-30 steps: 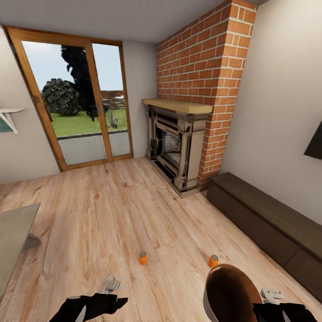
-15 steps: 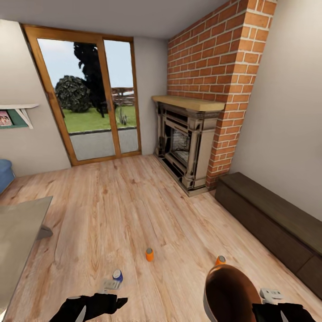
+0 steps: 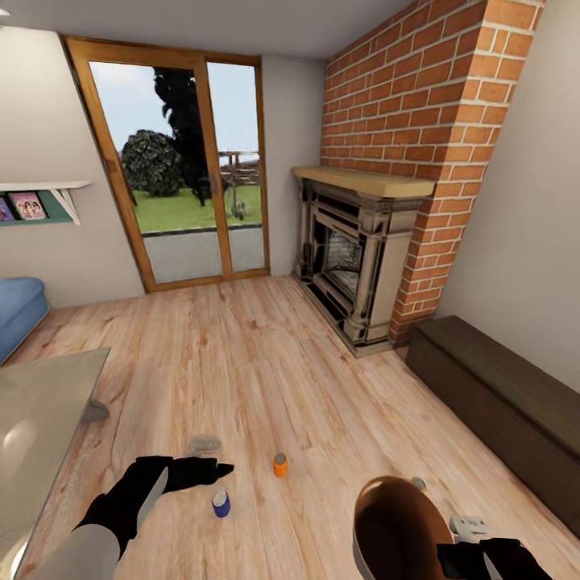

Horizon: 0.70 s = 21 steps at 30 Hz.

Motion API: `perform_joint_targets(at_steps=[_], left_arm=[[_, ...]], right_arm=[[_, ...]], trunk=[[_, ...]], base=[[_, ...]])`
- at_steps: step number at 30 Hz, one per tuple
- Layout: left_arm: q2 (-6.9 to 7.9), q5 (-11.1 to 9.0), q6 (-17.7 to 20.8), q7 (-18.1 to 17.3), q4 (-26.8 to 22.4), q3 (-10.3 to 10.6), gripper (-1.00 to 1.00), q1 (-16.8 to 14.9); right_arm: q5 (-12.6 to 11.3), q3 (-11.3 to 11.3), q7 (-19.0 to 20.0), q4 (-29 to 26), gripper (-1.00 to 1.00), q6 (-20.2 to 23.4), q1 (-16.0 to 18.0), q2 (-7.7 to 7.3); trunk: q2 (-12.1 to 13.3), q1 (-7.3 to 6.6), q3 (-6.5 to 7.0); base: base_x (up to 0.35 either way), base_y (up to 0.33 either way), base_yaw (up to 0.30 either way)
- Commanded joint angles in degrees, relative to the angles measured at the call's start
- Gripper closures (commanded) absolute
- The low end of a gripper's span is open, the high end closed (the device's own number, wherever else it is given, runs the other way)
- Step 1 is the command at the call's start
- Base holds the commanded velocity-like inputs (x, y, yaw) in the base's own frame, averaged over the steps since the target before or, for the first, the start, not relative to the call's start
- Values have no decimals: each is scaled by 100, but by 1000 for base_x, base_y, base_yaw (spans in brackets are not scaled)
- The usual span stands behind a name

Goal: Put the three can of soda from the living room inside the tash can in the kitchen.

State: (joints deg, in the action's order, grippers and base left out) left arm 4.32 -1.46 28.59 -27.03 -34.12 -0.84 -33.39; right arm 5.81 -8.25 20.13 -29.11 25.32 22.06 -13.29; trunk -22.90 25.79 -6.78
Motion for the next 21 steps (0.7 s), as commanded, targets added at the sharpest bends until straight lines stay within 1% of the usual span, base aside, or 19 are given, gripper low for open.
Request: perform_joint_targets(at_steps=[1,3,4,6,7,8,9,11,13,15,17,21], left_arm=[[4,1,59,17,4,0,-100,-65],[26,-12,214,79,29,-21,-100,-191],[35,-29,279,129,87,-106,-100,-240],[45,-50,346,380,261,-395,-100,-291],[46,-53,355,475,299,-461,-100,-298],[48,-57,369,663,356,-559,-100,-305],[49,-59,373,742,379,-594,-100,-307],[45,-58,385,943,431,-680,-100,-313],[44,-57,386,1030,453,-717,-100,-310],[40,-55,370,1058,460,-725,-100,-308],[31,-44,349,1074,464,-720,-100,-304],[15,-27,334,1102,461,-698,-100,-301]], right_arm=[[-30,2,22,-14,100,71,27,12],[-29,78,-5,-23,100,290,178,40],[-28,140,-68,-27,100,414,342,53],[-33,318,-304,-26,100,743,732,107],[-35,365,-369,-25,100,843,835,128],[-35,447,-478,-25,100,1039,1055,166],[-35,480,-518,-25,100,1132,1171,181],[-36,559,-612,-25,100,1493,1657,213],[-51,588,-647,-20,100,1873,2088,218],[-58,595,-657,-15,100,2021,2261,223],[-53,604,-675,-8,100,2098,2350,231],[-58,612,-674,-11,100,2160,2424,234]], trunk=[[-2,-1,-7],[-2,-1,-22],[-2,-1,-29],[-2,-1,-44],[-2,-1,-52],[-2,-1,-59],[-2,-1,-66],[-2,-1,-81],[-2,-1,-96],[-2,-1,-107],[-2,-1,-113],[-2,-1,-118]], base=[[180,0,127],[168,0,119],[159,0,103],[115,0,64],[74,0,40],[48,0,26],[38,0,20],[20,0,11],[8,0,4],[4,0,2],[2,0,1],[1,0,0]])
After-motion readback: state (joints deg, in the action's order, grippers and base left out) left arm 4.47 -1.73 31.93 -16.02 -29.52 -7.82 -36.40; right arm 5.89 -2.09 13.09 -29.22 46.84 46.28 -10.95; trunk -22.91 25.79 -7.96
